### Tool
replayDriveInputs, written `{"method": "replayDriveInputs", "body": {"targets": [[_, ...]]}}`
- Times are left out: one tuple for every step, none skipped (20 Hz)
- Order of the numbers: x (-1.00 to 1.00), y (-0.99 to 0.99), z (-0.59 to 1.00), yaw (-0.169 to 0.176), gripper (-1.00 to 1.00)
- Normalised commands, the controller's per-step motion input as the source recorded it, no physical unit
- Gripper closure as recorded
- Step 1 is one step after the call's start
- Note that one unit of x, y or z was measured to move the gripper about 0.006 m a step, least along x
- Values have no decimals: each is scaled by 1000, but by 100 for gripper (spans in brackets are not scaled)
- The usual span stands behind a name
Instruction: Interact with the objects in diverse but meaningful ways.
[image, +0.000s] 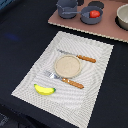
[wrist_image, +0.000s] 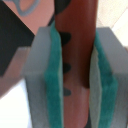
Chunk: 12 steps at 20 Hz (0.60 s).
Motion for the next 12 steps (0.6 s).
{"method": "replayDriveInputs", "body": {"targets": [[286,331,-243,-30,100],[283,309,-254,-36,100],[249,297,-266,-47,100],[217,271,-289,-48,100],[200,223,-340,-45,100],[206,200,-346,-43,100],[217,183,-360,-44,100],[189,109,-397,-40,100],[166,94,-417,-35,100],[109,46,-437,-29,100],[63,74,-434,-24,100],[0,20,-383,-6,100]]}}
